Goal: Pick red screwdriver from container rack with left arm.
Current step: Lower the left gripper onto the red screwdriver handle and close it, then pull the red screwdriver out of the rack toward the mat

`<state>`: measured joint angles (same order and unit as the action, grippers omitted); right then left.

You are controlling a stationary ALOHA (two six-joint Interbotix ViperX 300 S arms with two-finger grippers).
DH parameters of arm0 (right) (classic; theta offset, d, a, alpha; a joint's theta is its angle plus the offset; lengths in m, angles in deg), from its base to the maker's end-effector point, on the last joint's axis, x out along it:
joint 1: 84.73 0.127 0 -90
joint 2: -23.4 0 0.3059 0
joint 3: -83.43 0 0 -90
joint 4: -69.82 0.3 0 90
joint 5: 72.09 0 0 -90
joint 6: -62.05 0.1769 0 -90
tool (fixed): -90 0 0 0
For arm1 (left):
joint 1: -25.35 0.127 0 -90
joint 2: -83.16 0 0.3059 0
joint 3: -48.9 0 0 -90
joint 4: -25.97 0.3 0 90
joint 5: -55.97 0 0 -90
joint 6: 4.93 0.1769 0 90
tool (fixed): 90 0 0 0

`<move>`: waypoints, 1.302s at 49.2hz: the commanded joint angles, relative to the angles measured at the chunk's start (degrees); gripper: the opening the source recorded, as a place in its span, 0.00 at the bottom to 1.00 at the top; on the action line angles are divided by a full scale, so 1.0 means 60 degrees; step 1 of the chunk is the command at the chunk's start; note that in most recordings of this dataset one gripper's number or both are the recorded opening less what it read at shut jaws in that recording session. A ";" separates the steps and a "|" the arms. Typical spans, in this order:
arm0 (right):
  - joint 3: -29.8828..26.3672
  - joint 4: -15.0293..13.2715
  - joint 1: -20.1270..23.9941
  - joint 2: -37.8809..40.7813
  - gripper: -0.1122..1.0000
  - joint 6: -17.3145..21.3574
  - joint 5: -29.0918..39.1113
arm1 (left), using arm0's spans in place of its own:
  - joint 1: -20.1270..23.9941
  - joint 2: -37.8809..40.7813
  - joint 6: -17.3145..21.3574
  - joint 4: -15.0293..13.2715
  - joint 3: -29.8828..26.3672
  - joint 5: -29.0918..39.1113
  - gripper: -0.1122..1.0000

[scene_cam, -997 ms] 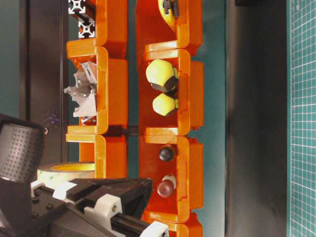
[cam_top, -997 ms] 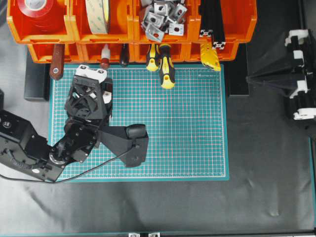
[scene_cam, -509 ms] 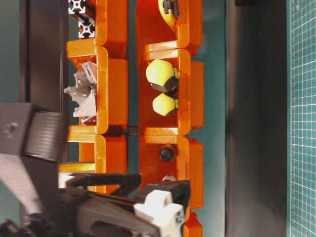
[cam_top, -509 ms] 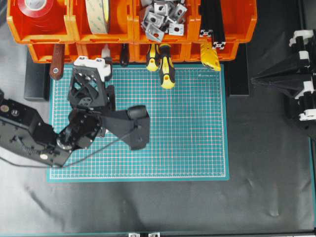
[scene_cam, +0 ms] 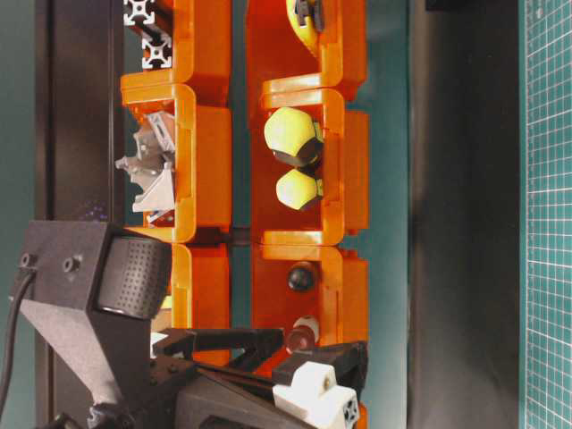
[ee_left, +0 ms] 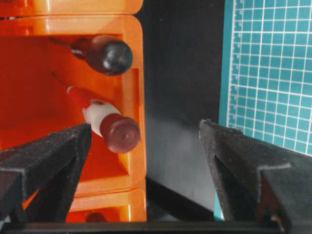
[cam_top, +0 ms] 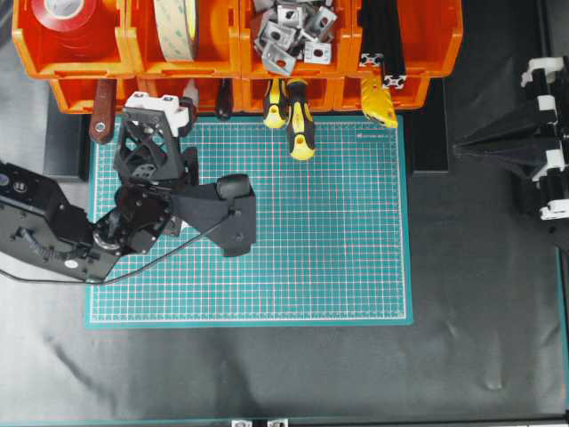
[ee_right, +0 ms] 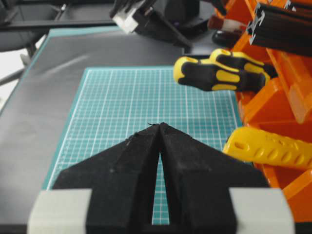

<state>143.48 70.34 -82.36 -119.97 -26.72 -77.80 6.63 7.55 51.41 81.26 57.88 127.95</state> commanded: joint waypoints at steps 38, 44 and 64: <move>-0.0059 0.0015 0.0029 0.0059 0.10 0.0015 0.0015 | 0.0352 -0.0293 0.0015 0.0059 -0.0366 0.0044 0.69; -0.0073 0.0044 0.0044 0.0059 0.10 0.0029 0.0000 | 0.0337 -0.0293 0.0103 0.0059 -0.0586 0.0059 0.42; -0.0073 0.0044 0.0059 0.0029 0.10 0.0044 -0.0044 | 0.0044 -0.0249 0.1099 0.0059 -0.1260 0.0718 0.35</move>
<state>143.75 70.43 -82.09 -120.06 -26.54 -77.89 7.94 7.55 57.91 81.35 52.52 131.46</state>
